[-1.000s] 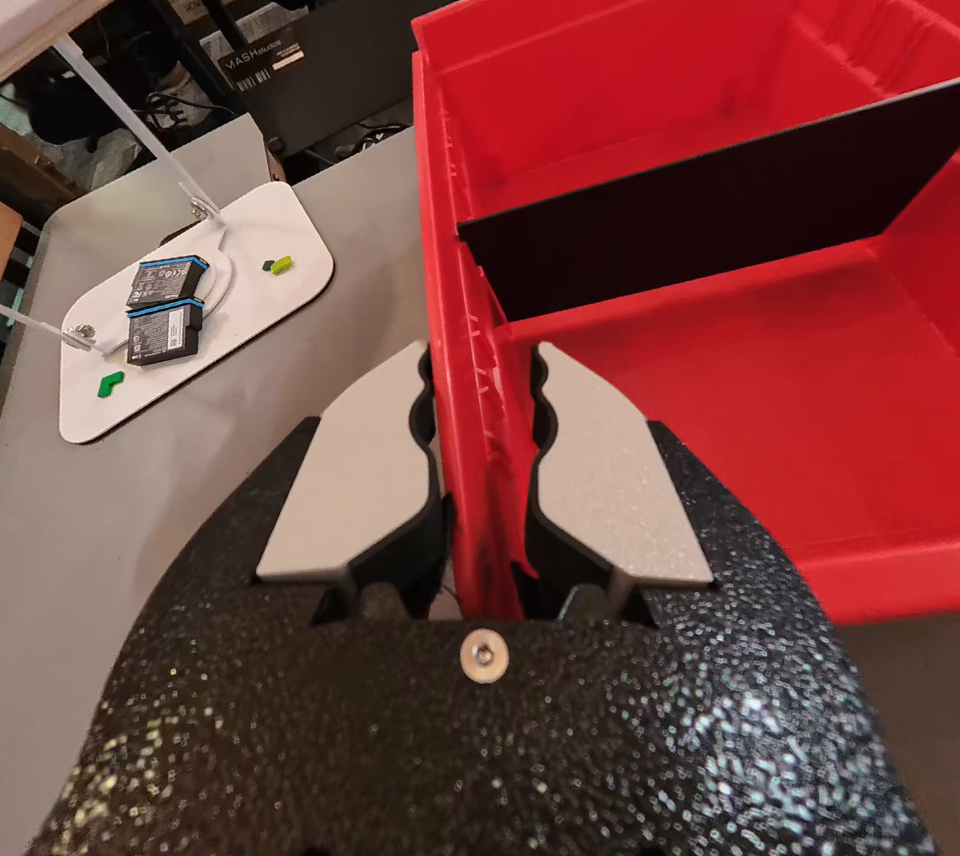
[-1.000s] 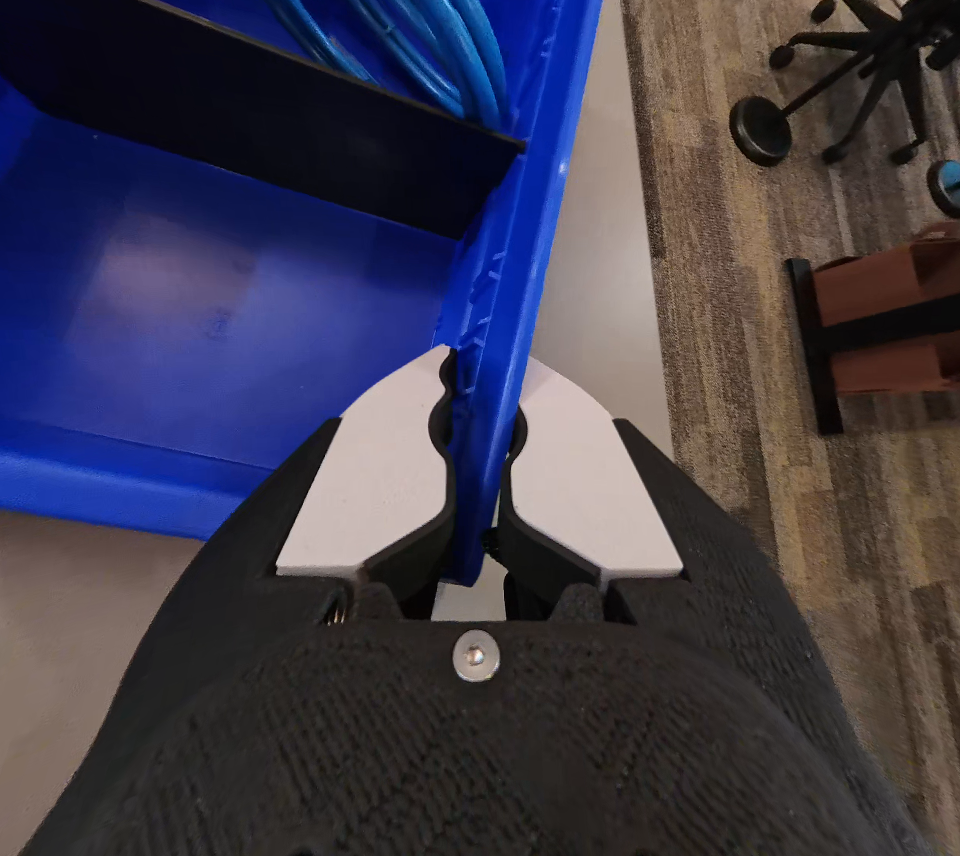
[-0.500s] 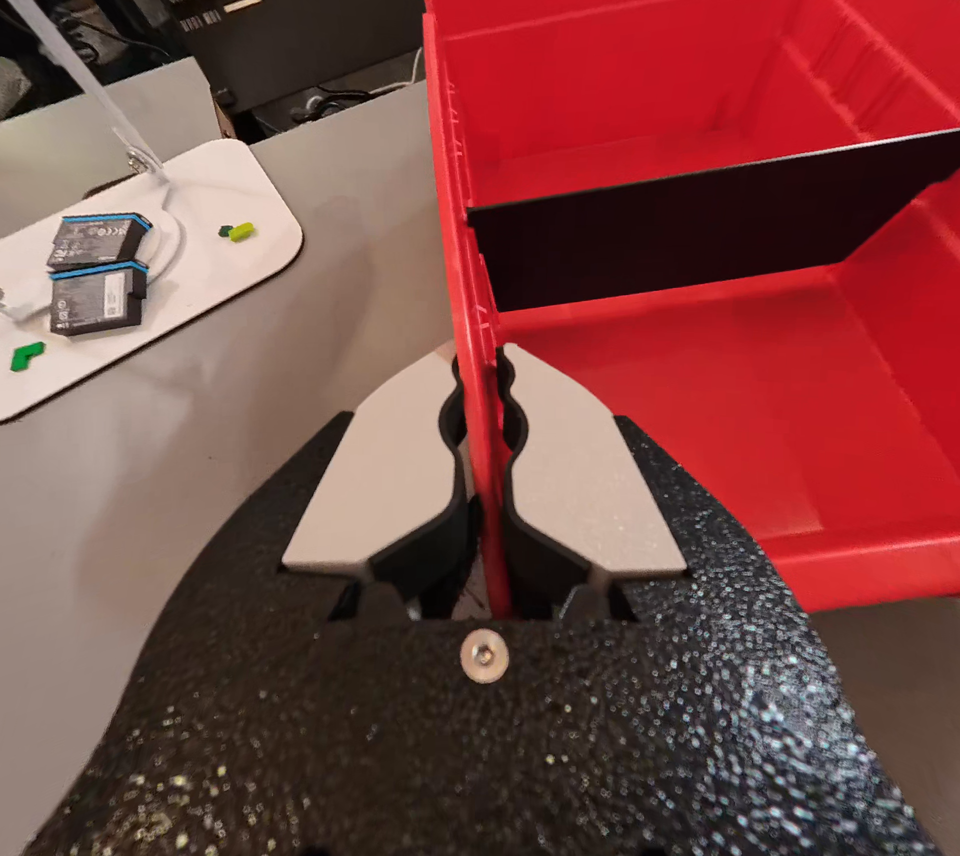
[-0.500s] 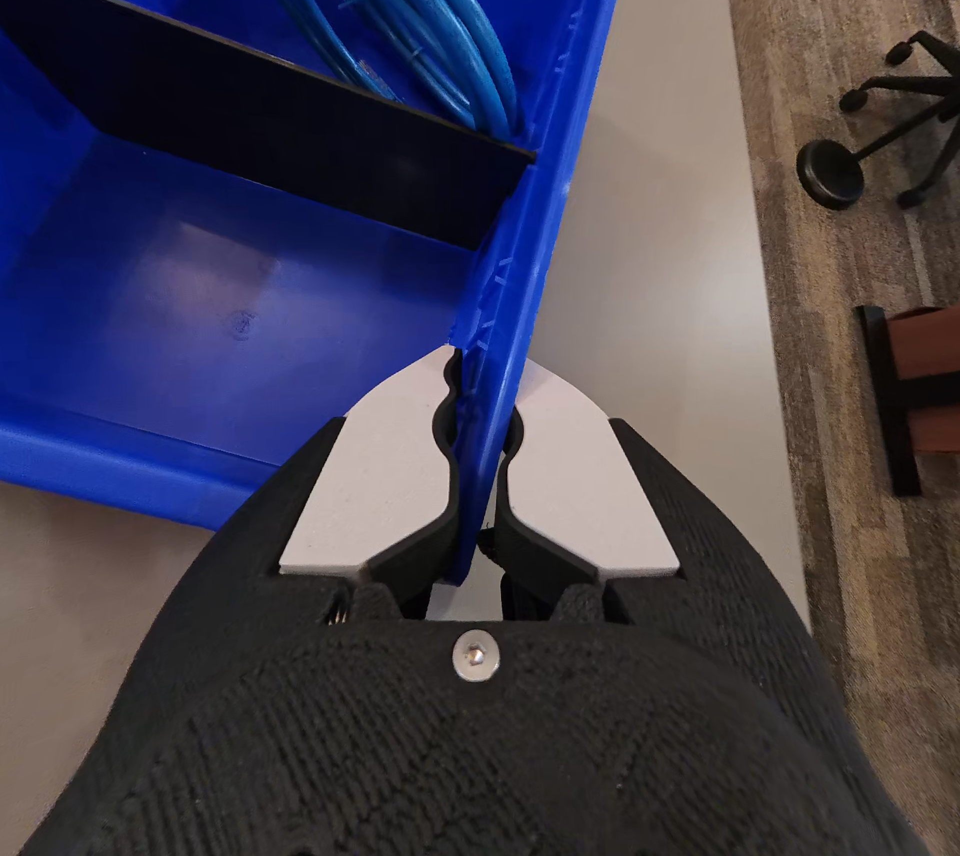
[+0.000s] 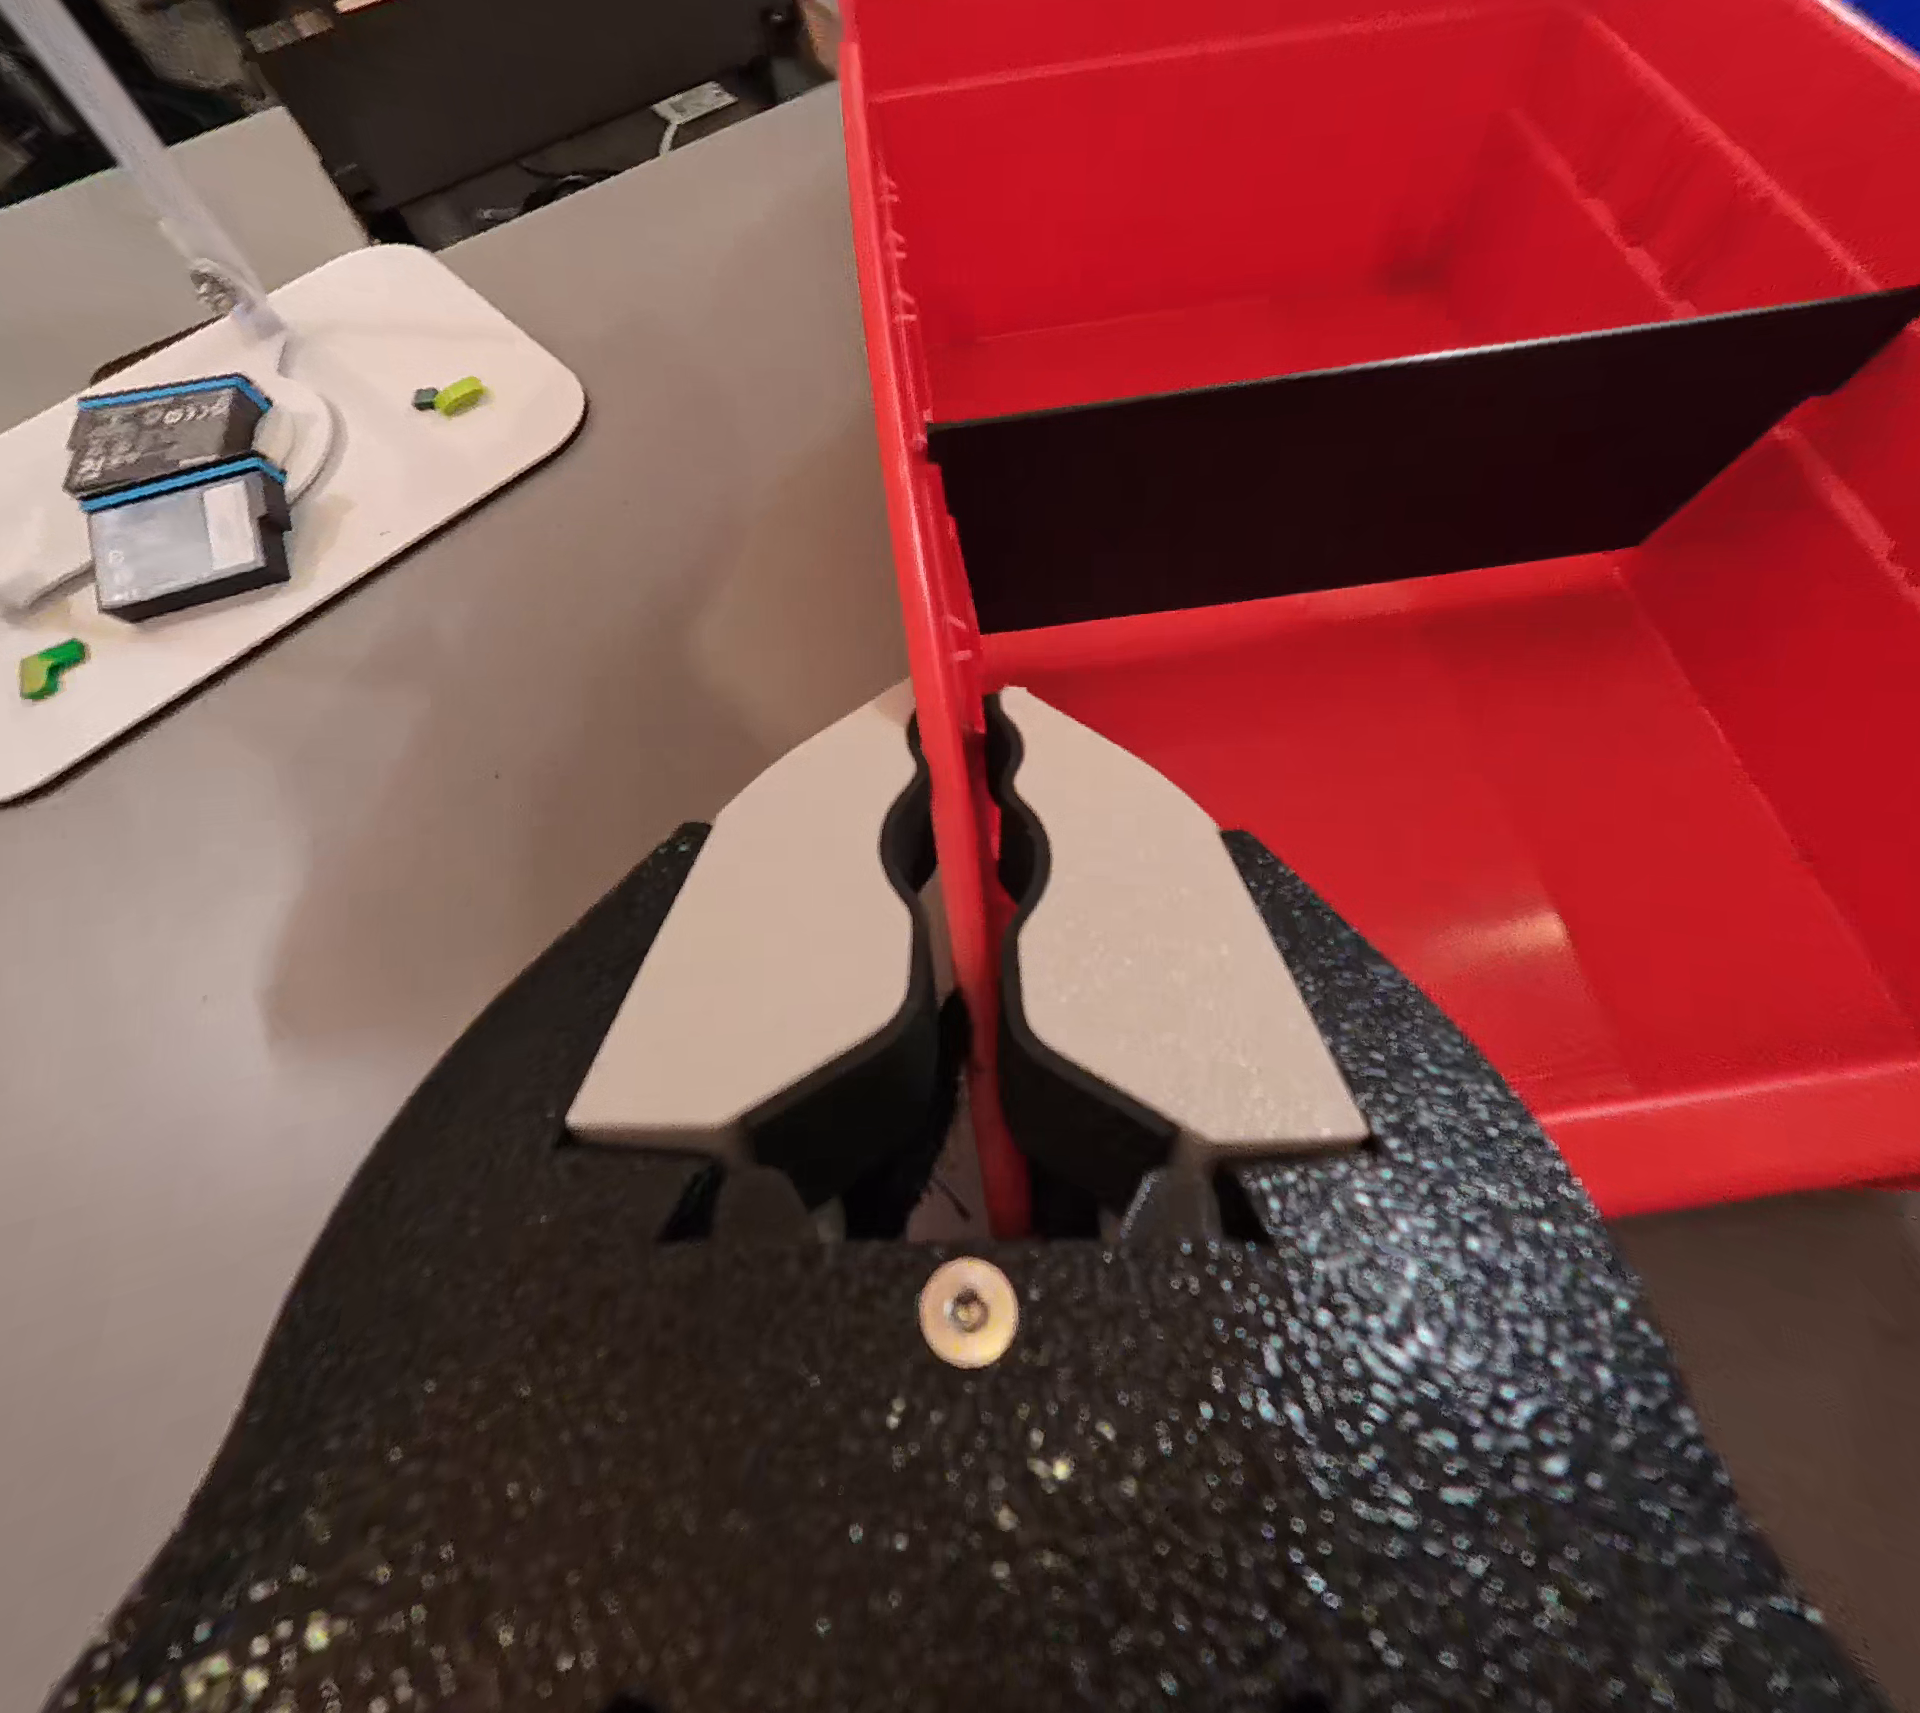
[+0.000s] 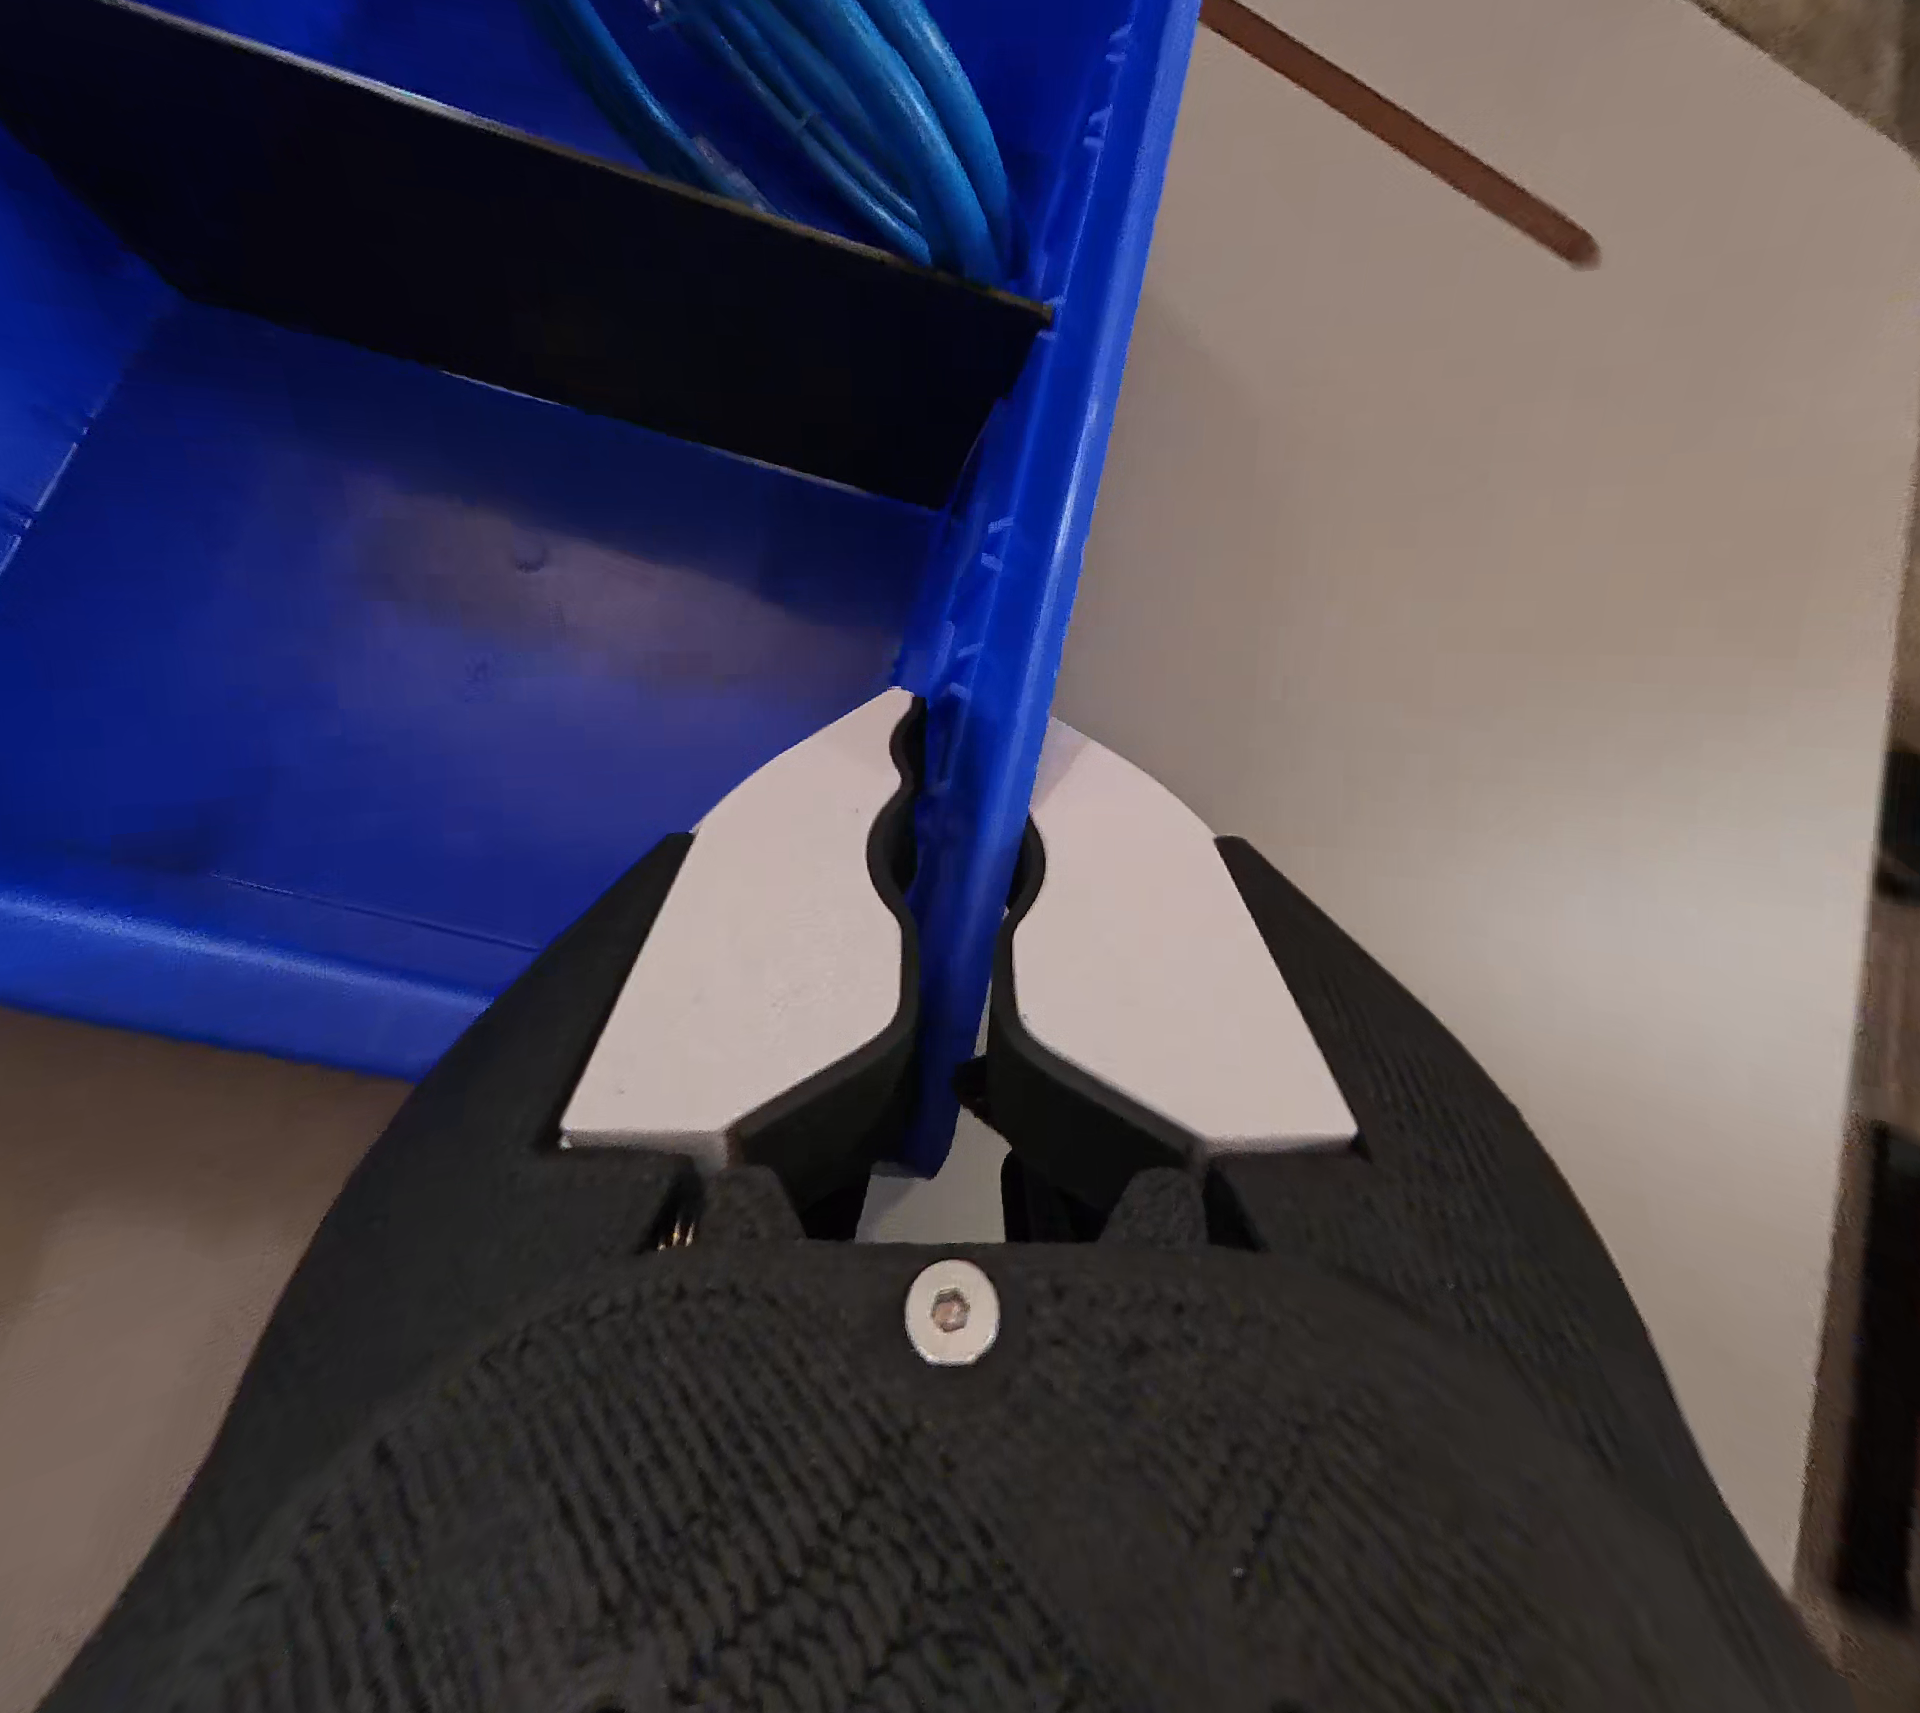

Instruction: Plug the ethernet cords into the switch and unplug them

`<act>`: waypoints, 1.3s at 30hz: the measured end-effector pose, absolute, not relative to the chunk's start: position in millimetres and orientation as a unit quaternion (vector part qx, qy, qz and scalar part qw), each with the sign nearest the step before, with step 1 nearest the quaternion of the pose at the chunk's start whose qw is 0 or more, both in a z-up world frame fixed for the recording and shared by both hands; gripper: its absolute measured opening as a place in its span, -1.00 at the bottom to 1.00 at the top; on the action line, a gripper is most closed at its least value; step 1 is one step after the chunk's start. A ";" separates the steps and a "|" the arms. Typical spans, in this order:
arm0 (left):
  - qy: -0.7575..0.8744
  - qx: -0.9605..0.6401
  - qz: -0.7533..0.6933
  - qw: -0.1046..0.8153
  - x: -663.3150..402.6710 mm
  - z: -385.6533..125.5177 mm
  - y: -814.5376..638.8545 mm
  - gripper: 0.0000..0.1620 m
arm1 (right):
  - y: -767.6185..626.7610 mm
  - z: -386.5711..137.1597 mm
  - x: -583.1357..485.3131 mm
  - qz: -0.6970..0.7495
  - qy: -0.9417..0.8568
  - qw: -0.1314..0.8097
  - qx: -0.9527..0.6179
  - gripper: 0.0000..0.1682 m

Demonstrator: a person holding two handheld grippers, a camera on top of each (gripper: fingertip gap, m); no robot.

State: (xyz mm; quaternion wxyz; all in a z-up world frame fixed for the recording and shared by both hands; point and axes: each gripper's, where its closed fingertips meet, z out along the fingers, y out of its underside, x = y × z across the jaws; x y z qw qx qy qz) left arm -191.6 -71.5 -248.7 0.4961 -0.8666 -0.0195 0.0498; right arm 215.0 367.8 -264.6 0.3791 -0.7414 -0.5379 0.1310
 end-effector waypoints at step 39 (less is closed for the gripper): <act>0.247 -0.819 -0.241 0.459 -82.9 -249.7 -56.4 -0.95 | 302.3 -188.9 139.6 0.241 -0.643 0.524 -0.504 -0.53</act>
